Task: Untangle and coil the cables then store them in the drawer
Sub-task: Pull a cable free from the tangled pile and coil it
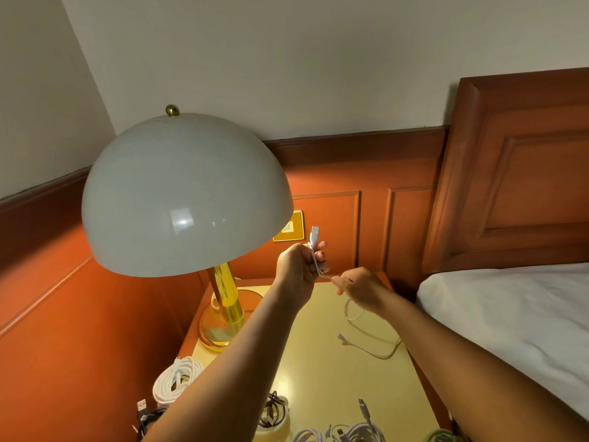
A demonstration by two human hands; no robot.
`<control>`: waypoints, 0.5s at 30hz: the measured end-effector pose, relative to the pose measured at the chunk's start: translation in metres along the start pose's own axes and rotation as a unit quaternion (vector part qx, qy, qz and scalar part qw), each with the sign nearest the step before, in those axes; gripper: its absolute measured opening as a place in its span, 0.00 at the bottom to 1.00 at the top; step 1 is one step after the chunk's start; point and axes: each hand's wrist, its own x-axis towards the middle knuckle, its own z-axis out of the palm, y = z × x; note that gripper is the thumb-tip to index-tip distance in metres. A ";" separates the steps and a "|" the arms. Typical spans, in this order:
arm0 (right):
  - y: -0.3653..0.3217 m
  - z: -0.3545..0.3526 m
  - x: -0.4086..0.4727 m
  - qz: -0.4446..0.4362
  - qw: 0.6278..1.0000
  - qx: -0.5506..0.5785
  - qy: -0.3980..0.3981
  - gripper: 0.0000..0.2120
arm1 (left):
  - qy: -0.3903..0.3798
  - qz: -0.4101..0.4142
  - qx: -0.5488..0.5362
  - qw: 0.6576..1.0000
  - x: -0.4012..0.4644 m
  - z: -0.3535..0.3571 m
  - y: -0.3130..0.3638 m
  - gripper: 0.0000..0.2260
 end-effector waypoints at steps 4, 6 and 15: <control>-0.004 -0.018 0.015 0.035 0.992 -0.109 0.049 0.24 | -0.050 0.014 0.196 0.979 -0.003 -0.009 0.001 0.12; -0.018 -0.029 0.018 0.012 0.988 -0.146 0.056 0.19 | -0.079 0.011 0.304 0.949 -0.005 -0.011 0.001 0.12; -0.067 -0.061 0.009 -0.184 0.938 -0.278 0.091 0.08 | -0.093 -0.006 0.501 0.860 0.002 -0.011 -0.001 0.10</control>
